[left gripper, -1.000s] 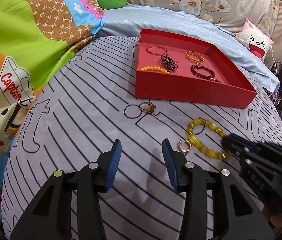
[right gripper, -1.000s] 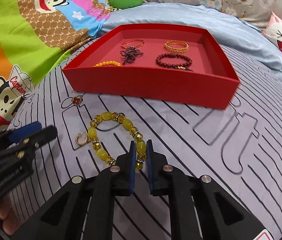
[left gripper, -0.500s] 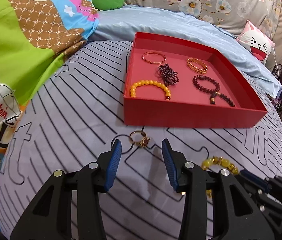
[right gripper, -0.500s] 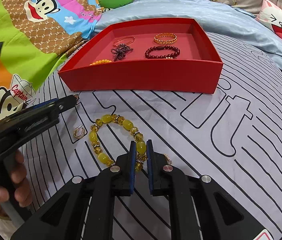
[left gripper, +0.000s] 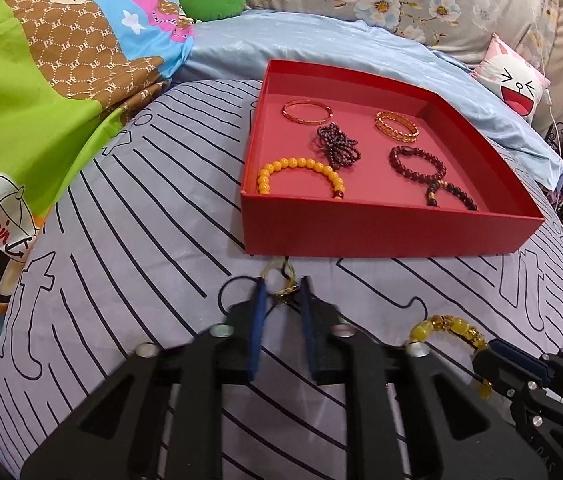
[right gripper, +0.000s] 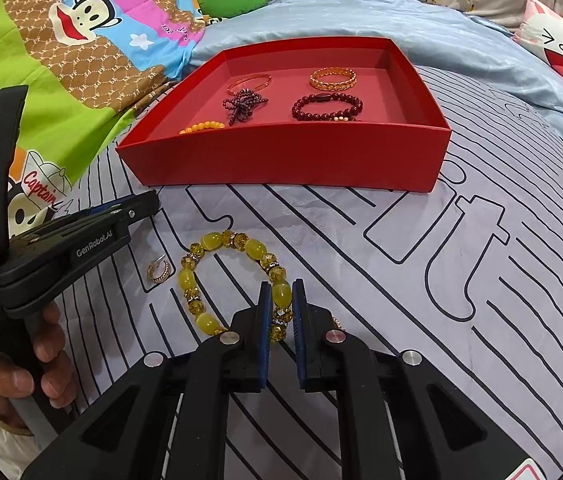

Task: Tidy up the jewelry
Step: 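Close the left tool on the gold ring with the red stone, then carry the gold ring and citrine bracelet into the tray and release both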

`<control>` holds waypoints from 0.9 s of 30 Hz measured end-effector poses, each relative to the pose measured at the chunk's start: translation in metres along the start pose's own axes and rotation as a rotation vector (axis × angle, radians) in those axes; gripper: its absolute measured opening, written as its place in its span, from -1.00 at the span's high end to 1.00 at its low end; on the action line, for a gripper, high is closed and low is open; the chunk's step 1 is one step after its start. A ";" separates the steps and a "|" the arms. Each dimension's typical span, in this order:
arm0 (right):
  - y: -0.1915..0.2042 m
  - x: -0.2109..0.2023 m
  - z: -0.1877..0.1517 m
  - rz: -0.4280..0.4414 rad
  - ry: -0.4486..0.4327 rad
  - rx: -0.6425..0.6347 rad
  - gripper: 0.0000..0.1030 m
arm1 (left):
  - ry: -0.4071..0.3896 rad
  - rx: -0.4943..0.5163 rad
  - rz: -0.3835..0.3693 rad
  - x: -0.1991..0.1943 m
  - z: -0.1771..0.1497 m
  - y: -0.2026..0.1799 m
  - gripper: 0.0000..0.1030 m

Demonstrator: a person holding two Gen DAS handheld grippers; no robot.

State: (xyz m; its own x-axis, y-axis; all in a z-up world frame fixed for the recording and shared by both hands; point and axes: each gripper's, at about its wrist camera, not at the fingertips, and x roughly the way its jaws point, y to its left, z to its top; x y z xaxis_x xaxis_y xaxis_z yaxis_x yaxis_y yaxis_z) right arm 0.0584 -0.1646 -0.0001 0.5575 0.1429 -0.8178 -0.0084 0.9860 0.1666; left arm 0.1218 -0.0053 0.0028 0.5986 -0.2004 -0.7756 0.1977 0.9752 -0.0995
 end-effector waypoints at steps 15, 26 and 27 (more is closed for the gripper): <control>0.001 -0.028 0.001 0.027 -0.050 0.006 0.82 | 0.013 0.000 -0.034 -0.027 -0.015 -0.007 0.76; 0.004 -0.066 0.011 0.058 -0.125 0.003 0.82 | 0.020 -0.003 -0.061 -0.052 -0.021 -0.009 0.76; 0.004 -0.069 0.012 0.058 -0.131 0.003 0.82 | 0.022 -0.002 -0.064 -0.054 -0.022 -0.010 0.76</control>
State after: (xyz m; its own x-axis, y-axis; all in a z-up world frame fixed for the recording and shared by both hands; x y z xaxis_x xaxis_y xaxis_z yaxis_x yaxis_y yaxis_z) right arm 0.0297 -0.1715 0.0633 0.6595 0.1875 -0.7279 -0.0415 0.9760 0.2138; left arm 0.0709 -0.0018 0.0319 0.5678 -0.2599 -0.7810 0.2333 0.9607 -0.1501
